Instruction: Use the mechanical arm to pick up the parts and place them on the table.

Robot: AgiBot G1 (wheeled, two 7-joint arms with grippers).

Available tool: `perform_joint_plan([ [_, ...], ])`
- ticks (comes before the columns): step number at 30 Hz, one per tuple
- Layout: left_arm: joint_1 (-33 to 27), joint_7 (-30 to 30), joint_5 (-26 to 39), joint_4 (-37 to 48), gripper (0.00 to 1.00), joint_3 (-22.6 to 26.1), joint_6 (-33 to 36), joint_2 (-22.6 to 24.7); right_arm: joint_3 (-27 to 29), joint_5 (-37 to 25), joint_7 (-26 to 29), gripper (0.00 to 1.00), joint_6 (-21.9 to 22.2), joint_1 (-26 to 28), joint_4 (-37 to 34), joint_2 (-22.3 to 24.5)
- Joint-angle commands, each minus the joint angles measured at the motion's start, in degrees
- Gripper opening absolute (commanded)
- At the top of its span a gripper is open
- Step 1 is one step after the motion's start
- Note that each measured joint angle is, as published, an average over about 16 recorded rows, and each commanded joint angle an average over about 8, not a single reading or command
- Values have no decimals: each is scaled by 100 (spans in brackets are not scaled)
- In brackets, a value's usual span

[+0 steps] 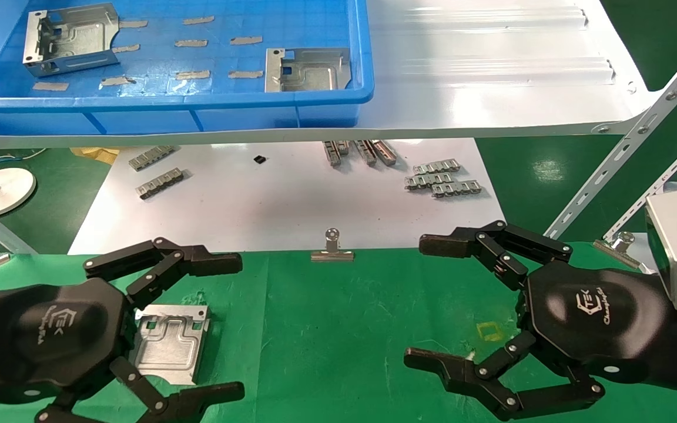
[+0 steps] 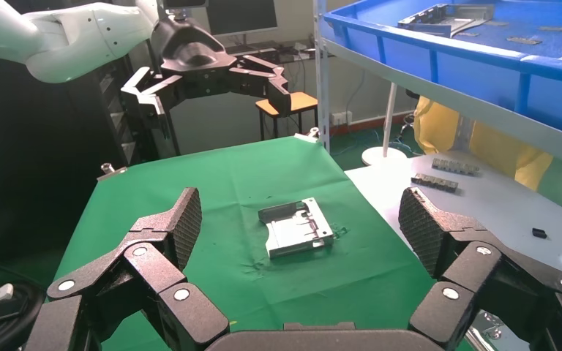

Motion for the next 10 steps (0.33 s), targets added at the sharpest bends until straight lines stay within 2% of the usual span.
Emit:
perform_joint_plan([
  [1, -3, 3, 1, 6, 100, 2, 1, 1, 0, 0, 0, 100, 0, 0, 0, 0],
  [10, -6, 7, 5, 17, 100, 5, 4, 3, 0, 0, 0, 100, 0, 0, 0, 0],
])
